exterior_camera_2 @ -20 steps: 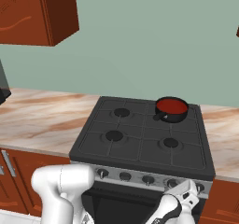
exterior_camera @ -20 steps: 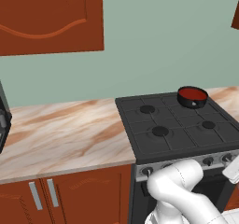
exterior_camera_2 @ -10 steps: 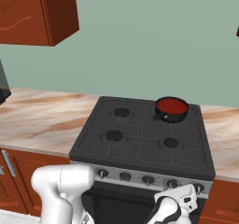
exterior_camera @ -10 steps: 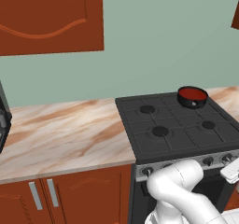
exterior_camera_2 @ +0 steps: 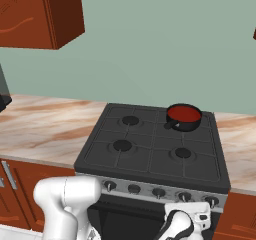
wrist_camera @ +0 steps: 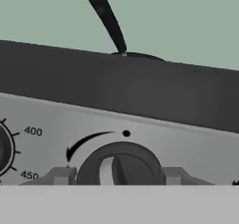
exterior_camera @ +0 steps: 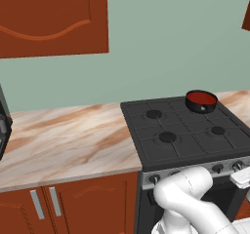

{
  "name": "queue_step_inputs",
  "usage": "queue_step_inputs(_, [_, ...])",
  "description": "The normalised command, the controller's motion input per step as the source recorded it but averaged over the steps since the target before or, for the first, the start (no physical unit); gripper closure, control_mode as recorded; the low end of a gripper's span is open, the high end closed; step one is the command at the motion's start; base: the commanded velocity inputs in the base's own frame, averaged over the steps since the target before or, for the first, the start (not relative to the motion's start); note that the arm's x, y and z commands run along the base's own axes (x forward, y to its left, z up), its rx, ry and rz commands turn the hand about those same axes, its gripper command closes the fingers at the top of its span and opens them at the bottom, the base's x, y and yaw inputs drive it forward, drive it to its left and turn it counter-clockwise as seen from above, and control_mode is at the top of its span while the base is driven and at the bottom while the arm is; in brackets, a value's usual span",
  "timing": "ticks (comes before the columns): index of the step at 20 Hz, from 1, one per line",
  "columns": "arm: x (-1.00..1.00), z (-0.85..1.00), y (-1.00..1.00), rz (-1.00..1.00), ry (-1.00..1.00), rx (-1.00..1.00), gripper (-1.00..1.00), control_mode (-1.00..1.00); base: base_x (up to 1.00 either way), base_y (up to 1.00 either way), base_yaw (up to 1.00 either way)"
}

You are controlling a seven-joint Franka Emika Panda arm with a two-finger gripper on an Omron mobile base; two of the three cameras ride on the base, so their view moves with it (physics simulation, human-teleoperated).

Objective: Wait until the marinara sauce is simmered to a deep red color and then turn off the stove.

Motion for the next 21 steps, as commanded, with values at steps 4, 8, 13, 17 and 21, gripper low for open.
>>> queue_step_inputs(4, [0.0,0.0,-0.01,-0.09,0.03,0.26,1.0,-1.0,0.0,0.0,0.0])
queue_step_inputs(8, [0.0,0.0,-0.01,-0.08,0.04,0.27,1.0,-1.0,0.0,0.0,0.0])
queue_step_inputs(13, [0.0,0.0,0.0,-0.09,0.05,0.26,1.0,-1.0,0.0,0.0,0.0])
queue_step_inputs(17, [0.0,0.0,0.0,-0.1,0.05,0.25,1.0,-1.0,0.0,0.0,0.0])
queue_step_inputs(21, [0.0,0.0,0.0,-0.1,0.06,0.24,1.0,-1.0,0.0,0.0,0.0])
